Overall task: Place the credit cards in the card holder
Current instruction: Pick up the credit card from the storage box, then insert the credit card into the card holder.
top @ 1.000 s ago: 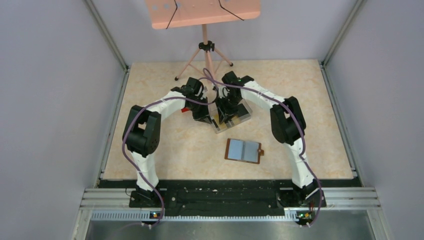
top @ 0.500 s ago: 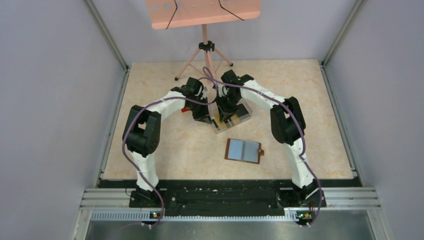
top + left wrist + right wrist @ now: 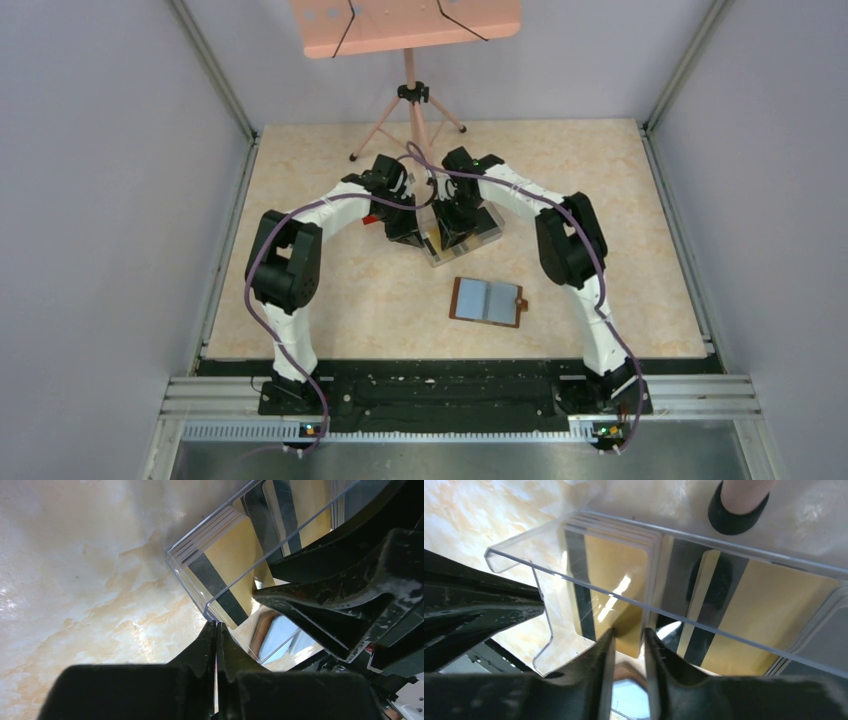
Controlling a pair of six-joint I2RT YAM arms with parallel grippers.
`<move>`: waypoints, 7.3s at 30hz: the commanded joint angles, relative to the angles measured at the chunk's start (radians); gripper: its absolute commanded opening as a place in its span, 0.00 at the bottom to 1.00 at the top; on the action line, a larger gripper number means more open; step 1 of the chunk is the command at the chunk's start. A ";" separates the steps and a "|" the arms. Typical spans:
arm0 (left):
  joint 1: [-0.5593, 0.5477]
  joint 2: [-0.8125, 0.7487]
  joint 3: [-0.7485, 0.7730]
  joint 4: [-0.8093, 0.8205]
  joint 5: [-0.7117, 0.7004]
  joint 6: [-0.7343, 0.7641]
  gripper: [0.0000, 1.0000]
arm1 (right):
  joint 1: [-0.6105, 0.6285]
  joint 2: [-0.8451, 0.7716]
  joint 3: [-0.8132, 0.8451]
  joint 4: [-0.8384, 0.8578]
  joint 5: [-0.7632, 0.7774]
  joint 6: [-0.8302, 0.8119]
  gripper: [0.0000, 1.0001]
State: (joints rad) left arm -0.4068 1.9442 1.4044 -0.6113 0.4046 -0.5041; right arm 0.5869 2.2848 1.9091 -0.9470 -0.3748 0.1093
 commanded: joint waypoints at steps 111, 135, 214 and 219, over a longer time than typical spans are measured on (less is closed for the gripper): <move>-0.015 0.037 -0.019 0.007 0.033 0.030 0.00 | 0.056 -0.070 0.025 0.004 0.107 0.022 0.00; -0.015 0.039 -0.018 0.007 0.033 0.030 0.00 | 0.014 -0.169 -0.078 0.216 -0.206 0.144 0.02; -0.049 -0.503 -0.554 1.055 0.348 -0.511 0.27 | -0.229 -0.835 -0.985 1.306 -0.647 0.852 0.00; -0.056 -0.517 -0.580 1.106 0.362 -0.538 0.27 | -0.228 -0.835 -0.989 1.313 -0.637 0.861 0.00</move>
State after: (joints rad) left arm -0.4515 1.4677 0.8482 0.4217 0.7414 -1.0264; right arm 0.3592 1.5055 0.9142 0.2977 -1.0172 0.9554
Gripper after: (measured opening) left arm 0.272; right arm 0.005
